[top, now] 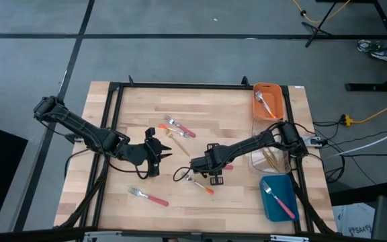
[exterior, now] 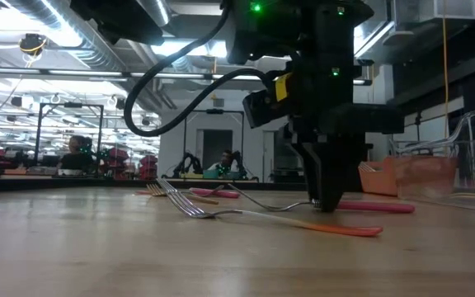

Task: Sort silverware by color (type)
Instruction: Put the pink fork into the blue bin

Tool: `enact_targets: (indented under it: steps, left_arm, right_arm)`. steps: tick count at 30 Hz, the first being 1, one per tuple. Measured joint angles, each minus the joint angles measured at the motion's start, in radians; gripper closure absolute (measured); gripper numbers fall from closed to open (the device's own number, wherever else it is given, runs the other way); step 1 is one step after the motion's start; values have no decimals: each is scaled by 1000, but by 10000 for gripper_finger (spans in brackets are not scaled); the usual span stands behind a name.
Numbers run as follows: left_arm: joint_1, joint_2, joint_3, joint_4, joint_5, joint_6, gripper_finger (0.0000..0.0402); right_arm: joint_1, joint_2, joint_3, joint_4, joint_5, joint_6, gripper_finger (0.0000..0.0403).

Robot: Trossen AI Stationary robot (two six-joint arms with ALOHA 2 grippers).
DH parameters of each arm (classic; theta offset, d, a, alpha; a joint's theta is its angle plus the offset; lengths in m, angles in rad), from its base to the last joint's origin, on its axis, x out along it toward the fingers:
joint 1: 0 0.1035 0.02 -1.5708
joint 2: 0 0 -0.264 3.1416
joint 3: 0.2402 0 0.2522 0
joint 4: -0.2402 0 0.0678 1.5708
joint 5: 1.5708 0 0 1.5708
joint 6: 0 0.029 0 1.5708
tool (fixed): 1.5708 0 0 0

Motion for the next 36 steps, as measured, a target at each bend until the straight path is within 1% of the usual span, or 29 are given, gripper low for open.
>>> enact_targets:
  steps: [10, 13, 21, 24, 31, 36]
  left_arm:
    - [0, 0, 0, 0, 0, 0, 317]
    - [0, 0, 0, 0, 0, 0, 317]
    - [0, 0, 0, 0, 0, 0, 317]
    - [0, 0, 0, 0, 0, 0, 317]
    - [0, 0, 0, 0, 0, -1, 317]
    - [-13, 0, 0, 0, 0, -8, 317]
  right_arm:
    - [0, 1, 0, 18, -2, -1, 272]
    - [0, 1, 0, 21, -3, -1, 287]
    - [1, 1, 0, 26, -10, -1, 351]
    - [1, 1, 0, 26, -9, -1, 363]
    - [1, 1, 1, 21, -5, 1, 376]
    - [1, 2, 15, -12, -2, 2, 391]
